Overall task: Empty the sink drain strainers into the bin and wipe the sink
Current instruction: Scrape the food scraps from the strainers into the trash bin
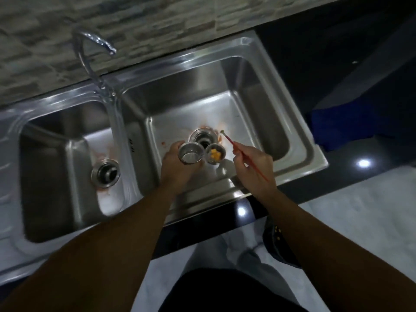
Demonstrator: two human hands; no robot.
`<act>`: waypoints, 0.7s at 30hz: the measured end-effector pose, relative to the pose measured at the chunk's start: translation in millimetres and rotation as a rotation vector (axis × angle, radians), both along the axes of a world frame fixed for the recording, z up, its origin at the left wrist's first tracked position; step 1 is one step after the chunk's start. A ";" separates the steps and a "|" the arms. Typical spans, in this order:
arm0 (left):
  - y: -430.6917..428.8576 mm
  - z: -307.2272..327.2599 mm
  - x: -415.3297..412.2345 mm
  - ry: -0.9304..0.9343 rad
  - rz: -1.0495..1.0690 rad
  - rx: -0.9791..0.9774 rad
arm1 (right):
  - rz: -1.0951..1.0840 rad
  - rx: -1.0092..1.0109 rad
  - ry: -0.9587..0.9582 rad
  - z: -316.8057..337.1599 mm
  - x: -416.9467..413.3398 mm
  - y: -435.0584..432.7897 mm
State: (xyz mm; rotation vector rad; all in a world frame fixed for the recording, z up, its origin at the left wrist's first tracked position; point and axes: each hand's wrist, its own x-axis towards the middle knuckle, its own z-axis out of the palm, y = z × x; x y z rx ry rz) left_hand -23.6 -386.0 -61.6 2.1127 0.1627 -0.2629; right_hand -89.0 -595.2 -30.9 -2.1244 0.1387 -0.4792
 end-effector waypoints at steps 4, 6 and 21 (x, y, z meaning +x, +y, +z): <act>12.5 -32.7 11.3 0.056 0.001 0.005 | -0.071 -0.087 0.132 -25.6 4.1 7.4; 16.3 -46.5 15.9 0.049 0.007 0.029 | -0.063 -0.101 0.123 -30.5 3.5 9.8; 33.6 -106.8 25.6 0.280 -0.095 0.225 | 0.031 -0.177 0.254 -22.1 10.5 16.9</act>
